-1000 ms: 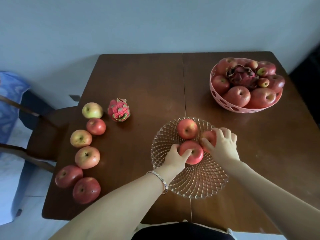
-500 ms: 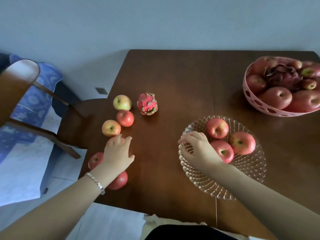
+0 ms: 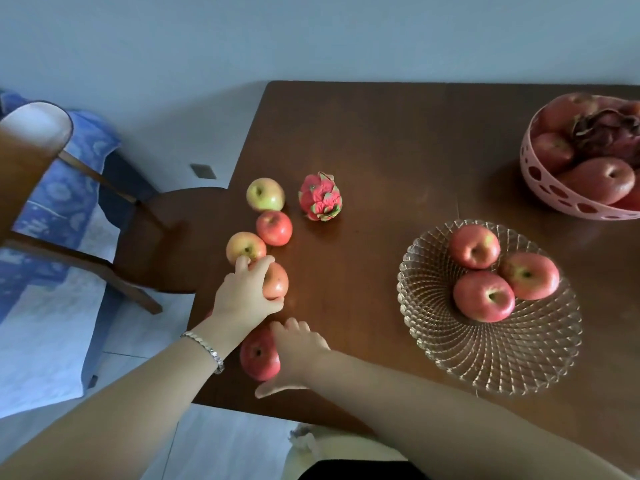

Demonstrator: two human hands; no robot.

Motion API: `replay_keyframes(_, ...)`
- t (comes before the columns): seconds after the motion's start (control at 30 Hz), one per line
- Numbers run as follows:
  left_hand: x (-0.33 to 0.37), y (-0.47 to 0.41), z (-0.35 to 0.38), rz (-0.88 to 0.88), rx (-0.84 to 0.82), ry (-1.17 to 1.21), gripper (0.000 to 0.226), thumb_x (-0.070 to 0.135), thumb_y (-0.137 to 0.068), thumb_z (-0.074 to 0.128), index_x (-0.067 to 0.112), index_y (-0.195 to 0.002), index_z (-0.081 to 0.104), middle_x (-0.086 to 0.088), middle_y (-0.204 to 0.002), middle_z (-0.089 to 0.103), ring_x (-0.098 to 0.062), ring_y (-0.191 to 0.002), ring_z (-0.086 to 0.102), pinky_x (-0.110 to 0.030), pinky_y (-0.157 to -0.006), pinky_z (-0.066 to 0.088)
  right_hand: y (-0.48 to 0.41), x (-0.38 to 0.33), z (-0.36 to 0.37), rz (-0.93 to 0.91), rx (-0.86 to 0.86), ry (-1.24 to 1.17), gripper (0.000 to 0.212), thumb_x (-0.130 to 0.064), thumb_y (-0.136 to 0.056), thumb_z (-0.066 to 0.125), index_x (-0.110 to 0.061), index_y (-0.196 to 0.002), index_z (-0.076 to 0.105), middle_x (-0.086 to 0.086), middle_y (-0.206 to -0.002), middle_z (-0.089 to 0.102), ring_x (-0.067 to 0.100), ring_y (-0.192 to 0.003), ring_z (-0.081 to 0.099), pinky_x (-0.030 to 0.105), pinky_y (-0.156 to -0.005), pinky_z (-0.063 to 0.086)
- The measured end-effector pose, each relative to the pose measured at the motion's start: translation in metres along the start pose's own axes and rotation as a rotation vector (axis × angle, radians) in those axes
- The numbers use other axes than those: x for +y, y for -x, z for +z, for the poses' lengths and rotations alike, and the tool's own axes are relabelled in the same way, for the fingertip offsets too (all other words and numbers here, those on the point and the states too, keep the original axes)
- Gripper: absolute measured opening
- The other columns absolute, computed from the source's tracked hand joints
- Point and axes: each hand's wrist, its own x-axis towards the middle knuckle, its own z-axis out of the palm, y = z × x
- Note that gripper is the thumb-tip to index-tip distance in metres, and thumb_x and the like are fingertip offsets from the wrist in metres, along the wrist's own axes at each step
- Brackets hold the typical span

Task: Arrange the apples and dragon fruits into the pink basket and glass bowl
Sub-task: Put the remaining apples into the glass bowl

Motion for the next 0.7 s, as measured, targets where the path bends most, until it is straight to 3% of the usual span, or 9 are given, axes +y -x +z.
replay_keyframes(0.2,0.013,0.011,-0.013,0.113,0.129,0.107,0.074,0.037,-0.069,0.076,0.029,-0.134,0.04,-0.01,-0.132,0.041,-0.038,-0.102,0.058,-0.039,-0.077,0.051,-0.007,0.01,0.008,0.004,0.137,-0.22,0.081,-0.042,-0.059,0.082,-0.02,-0.125,0.04,-0.001,-0.121,0.05,0.023,-0.111,0.051,0.04,-0.091,0.05)
replay_keyframes(0.37,0.039,0.027,-0.011,0.165,0.16,0.208,0.075,0.04,-0.068,0.077,0.031,-0.132,0.04,-0.005,-0.131,0.043,-0.027,-0.109,0.056,-0.029,-0.078,0.047,0.03,0.05,-0.012,0.067,0.303,-0.399,0.081,-0.031,-0.055,0.081,-0.022,-0.121,0.036,-0.004,-0.119,0.044,0.019,-0.102,0.054,0.035,-0.085,0.054)
replay_keyframes(0.47,0.062,0.037,-0.012,0.165,0.181,0.33,0.075,0.038,-0.067,0.079,0.03,-0.131,0.041,-0.003,-0.128,0.044,-0.023,-0.11,0.053,-0.027,-0.079,0.046,0.071,0.083,-0.031,0.02,0.43,-0.442,0.084,-0.028,-0.056,0.08,-0.036,-0.126,0.034,-0.004,-0.119,0.038,0.017,-0.101,0.052,0.027,-0.085,0.052)
replay_keyframes(0.57,0.085,0.043,-0.008,0.171,0.141,0.408,0.074,0.034,-0.067,0.08,0.032,-0.13,0.041,-0.003,-0.127,0.041,-0.023,-0.11,0.053,-0.029,-0.082,0.045,0.117,0.123,-0.043,0.043,0.534,-0.457,0.083,-0.028,-0.054,0.083,-0.041,-0.123,0.039,-0.002,-0.113,0.042,0.013,-0.099,0.05,0.015,-0.088,0.041)
replay_keyframes(0.7,0.118,0.054,0.006,0.196,0.035,0.391,0.073,0.037,-0.07,0.078,0.034,-0.13,0.038,-0.001,-0.128,0.039,-0.022,-0.108,0.055,-0.024,-0.078,0.044,0.168,0.181,-0.04,0.22,0.664,-0.483,0.081,-0.032,-0.053,0.087,-0.037,-0.121,0.043,-0.004,-0.114,0.046,0.013,-0.101,0.051,0.02,-0.086,0.04)
